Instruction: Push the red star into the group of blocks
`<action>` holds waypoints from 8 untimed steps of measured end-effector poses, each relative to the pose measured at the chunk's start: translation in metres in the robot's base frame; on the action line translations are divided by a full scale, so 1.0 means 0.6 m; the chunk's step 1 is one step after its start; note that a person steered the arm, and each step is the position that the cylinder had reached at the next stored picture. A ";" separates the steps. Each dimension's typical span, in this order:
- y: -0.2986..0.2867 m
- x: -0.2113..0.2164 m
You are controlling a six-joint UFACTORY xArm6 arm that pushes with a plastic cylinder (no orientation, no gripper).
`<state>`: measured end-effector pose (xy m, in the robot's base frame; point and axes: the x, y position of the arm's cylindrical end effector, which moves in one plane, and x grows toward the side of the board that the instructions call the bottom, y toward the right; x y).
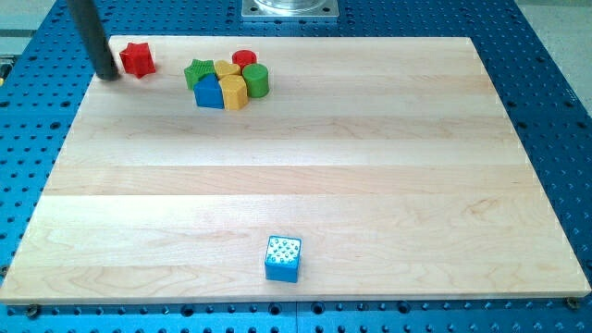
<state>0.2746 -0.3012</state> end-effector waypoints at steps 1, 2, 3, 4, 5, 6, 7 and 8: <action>0.060 -0.016; 0.129 -0.041; 0.106 -0.062; 0.177 -0.049; 0.227 -0.049; 0.231 -0.049; 0.233 -0.049; 0.279 -0.048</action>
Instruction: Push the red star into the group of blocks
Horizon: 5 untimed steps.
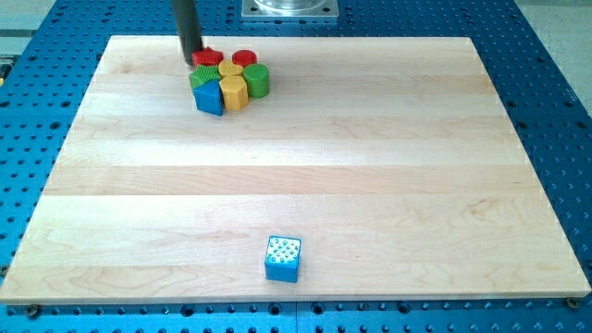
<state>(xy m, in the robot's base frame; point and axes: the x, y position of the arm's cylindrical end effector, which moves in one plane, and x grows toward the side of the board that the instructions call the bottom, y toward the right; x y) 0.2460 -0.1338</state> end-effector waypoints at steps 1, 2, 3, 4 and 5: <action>0.038 0.000; 0.052 0.000; 0.067 0.000; 0.075 0.003; 0.076 0.004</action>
